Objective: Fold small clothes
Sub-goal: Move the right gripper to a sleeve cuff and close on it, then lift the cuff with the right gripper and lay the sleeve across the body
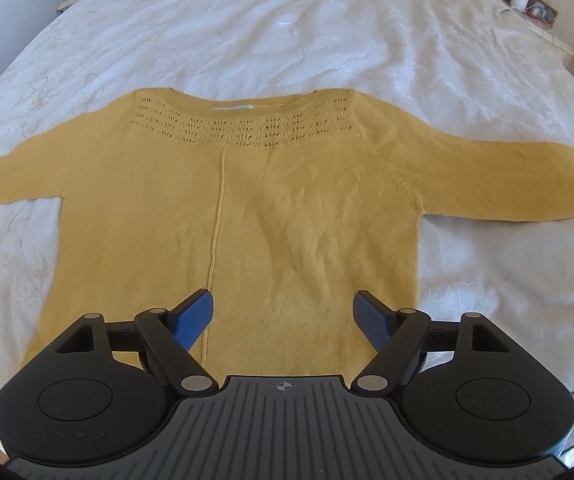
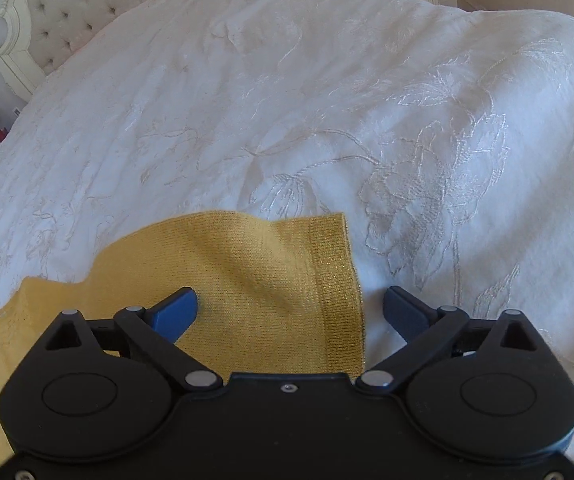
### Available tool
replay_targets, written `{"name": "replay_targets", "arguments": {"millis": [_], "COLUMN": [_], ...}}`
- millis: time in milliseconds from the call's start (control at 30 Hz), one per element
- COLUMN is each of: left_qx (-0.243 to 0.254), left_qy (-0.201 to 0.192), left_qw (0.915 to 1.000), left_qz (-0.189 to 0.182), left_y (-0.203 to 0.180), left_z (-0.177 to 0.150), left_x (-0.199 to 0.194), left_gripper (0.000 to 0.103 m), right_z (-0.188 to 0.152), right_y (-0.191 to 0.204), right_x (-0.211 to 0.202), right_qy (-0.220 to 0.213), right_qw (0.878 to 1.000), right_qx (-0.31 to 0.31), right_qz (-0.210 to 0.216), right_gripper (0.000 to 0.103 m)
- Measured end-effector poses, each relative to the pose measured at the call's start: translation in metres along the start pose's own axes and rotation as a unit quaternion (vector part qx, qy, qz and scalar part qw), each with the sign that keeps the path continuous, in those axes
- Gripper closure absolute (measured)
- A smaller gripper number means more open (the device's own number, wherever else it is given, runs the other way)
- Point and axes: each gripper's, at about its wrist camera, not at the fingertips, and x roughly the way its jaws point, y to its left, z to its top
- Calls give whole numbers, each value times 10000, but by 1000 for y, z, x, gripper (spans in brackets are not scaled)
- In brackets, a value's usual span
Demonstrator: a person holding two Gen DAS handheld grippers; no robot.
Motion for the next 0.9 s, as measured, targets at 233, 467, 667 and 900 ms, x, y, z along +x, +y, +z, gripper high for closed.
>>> {"name": "replay_targets", "arguments": {"millis": [233,467,667,900], "left_qx": [-40,96,92,286], "left_qy": [25,-72,-124,-280], "left_qw": [10000,9998,9991,9983], "left_qz": [-7,-180,-404,-416], "left_y": [6,20,56,127], "left_z": [-2,-1,6,14], "left_x": [1,2,9,12], "left_gripper": [27,27,27,27], "right_z": [2,7,14,6], "right_y": [17,46,115,245], "right_x": [-9,-27,-61,-72], "right_qy": [121,-6,-387,-526], "right_qw": [9983,9992,9961,9868], "right_qx": [-504,-377,-379,-593], "right_qz": [-267,116,692,1409], "right_gripper": [61,87,87,87]}}
